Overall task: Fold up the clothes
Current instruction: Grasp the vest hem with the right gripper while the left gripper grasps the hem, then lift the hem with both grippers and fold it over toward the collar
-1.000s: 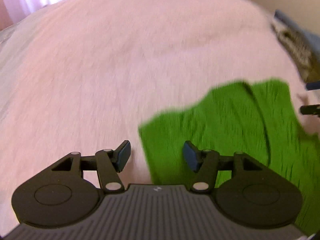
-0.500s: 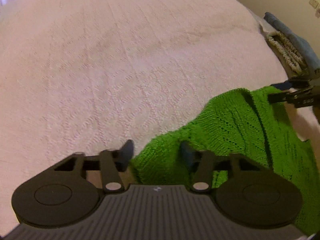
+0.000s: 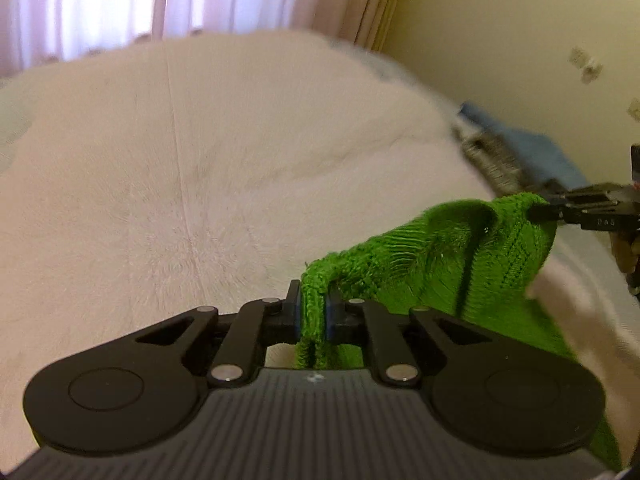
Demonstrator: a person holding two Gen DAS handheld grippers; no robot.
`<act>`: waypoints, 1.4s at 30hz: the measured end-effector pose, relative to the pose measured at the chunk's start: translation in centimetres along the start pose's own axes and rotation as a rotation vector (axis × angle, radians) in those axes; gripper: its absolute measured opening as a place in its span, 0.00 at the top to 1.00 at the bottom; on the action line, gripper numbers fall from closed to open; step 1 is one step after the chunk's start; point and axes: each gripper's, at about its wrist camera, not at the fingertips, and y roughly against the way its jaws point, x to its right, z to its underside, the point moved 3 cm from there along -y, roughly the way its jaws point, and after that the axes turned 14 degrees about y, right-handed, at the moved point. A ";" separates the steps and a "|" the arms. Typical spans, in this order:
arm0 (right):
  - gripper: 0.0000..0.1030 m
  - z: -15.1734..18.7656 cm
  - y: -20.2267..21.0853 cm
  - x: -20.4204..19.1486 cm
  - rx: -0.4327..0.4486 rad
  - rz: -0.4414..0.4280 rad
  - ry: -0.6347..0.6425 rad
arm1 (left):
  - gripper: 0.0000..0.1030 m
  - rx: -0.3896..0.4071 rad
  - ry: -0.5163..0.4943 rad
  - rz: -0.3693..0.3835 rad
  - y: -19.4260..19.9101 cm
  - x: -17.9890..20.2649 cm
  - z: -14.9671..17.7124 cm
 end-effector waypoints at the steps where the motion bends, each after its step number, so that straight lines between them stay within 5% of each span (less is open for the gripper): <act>1: 0.93 1.7 0.8 -1.2 -0.050 0.006 -0.020 | 0.93 0.014 0.002 0.008 2.0 0.7 1.3; 6: 0.93 10.2 4.9 -7.0 -0.298 0.035 -0.121 | 0.92 -0.047 0.087 0.001 9.2 3.1 11.7; 10: 0.92 16.2 7.8 -10.7 -0.446 0.050 -0.261 | 0.81 -0.197 0.279 -0.131 10.6 2.8 21.4; 12: 0.74 17.4 8.5 -10.7 -0.407 0.041 -0.423 | 0.81 -0.215 0.421 -0.175 11.4 2.3 24.7; 13: 0.38 17.6 8.7 -10.4 -0.368 0.033 -0.509 | 0.75 -0.211 0.496 -0.181 11.8 2.0 25.8; 14: 0.27 17.8 8.9 -10.1 -0.327 0.025 -0.595 | 0.70 -0.197 0.571 -0.181 12.0 1.8 26.5; 15: 0.27 18.0 9.0 -9.9 -0.284 0.015 -0.681 | 0.61 -0.177 0.641 -0.175 12.1 1.8 26.9; 18: 0.28 18.1 7.6 -8.2 -0.144 -0.052 -0.921 | 0.55 -0.103 0.794 -0.142 11.5 1.5 26.9; 21: 0.29 18.8 4.8 -7.0 -0.093 -0.086 -1.081 | 0.42 -0.030 0.915 -0.107 10.3 0.8 26.3; 24: 0.57 20.4 2.0 -6.2 -0.129 -0.081 -1.214 | 0.41 -0.009 1.015 -0.086 8.3 -0.1 26.4; 25: 0.79 21.1 1.1 -6.0 -0.149 -0.076 -1.256 | 0.42 -0.002 1.040 -0.085 8.0 -0.5 26.6; 26: 0.90 21.5 0.9 -5.9 -0.159 -0.077 -1.287 | 0.47 0.004 1.060 -0.088 7.7 -0.8 26.6; 27: 0.92 21.6 1.1 -5.8 -0.145 -0.076 -1.288 | 0.70 0.011 1.073 -0.092 7.6 -1.0 26.7; 28: 0.92 21.3 1.8 -5.9 -0.122 -0.077 -1.261 | 0.93 0.015 1.076 -0.080 7.9 -1.2 26.9; 33: 0.93 19.5 7.8 -7.1 -0.008 -0.102 -1.116 | 0.93 0.039 0.993 -0.041 11.0 -0.8 27.2; 42: 0.93 23.1 11.8 -10.0 -0.140 -0.089 -1.105 | 0.93 -0.069 0.834 -0.095 16.1 2.2 31.5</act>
